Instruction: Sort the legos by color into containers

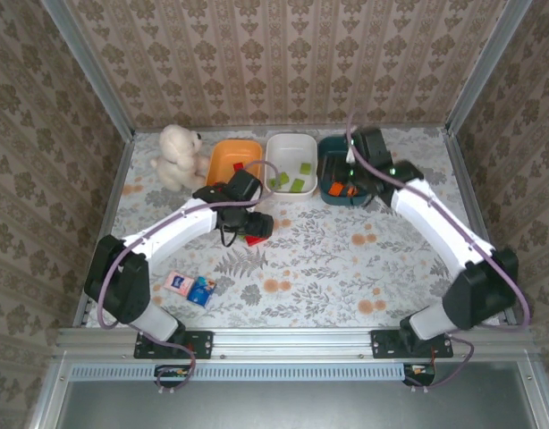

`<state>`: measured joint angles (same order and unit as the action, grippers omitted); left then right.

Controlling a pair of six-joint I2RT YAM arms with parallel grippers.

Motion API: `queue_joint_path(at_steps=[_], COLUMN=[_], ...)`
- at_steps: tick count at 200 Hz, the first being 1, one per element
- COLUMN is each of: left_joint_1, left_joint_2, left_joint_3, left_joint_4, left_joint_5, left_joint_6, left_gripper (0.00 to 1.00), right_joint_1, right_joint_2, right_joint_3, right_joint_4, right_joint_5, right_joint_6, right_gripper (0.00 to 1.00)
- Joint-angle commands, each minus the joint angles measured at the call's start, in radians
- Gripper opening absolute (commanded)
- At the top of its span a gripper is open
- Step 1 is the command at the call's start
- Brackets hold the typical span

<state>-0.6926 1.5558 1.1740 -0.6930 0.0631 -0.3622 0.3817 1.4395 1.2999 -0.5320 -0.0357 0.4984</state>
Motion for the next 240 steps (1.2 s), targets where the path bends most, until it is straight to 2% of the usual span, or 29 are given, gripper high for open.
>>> queue_joint_path(at_steps=[1, 22, 39, 70, 98, 135, 183, 220, 240], left_joint_1=[-0.025, -0.022, -0.019, -0.004, -0.011, -0.012, -0.008, -0.008, -0.007], left_joint_2=[0.05, 0.132, 0.195, 0.281, 0.337, 0.375, 0.391, 0.38, 0.337], left_joint_3=[0.092, 0.115, 0.132, 0.176, 0.19, 0.189, 0.158, 0.146, 0.167], left_joint_4=[-0.057, -0.098, -0.102, -0.09, -0.083, -0.06, -0.059, -0.028, -0.011], left_joint_5=[-0.028, -0.074, -0.101, -0.071, -0.087, -0.095, -0.11, -0.124, -0.135], left_joint_6=[0.363, 0.542, 0.619, 0.648, 0.654, 0.648, 0.593, 0.558, 0.523], left_gripper=[0.76, 0.75, 0.74, 0.73, 0.72, 0.71, 0.54, 0.28, 0.27], right_joint_1=[0.016, 0.034, 0.037, 0.037, 0.036, 0.036, 0.036, 0.036, 0.036], right_joint_2=[-0.131, -0.259, -0.341, -0.484, -0.594, -0.655, -0.642, -0.614, -0.599], right_joint_3=[-0.161, -0.258, -0.286, -0.307, -0.342, -0.36, -0.357, -0.359, -0.348], right_joint_4=[0.036, 0.011, -0.041, -0.11, -0.117, -0.152, -0.137, -0.106, -0.102], right_joint_5=[-0.033, -0.037, -0.038, -0.044, -0.111, -0.145, -0.133, -0.139, -0.146], right_joint_6=[0.036, 0.067, 0.086, 0.097, 0.114, 0.158, 0.161, 0.163, 0.159], right_gripper=[0.76, 0.76, 0.77, 0.8, 0.85, 0.86, 0.86, 0.86, 0.86])
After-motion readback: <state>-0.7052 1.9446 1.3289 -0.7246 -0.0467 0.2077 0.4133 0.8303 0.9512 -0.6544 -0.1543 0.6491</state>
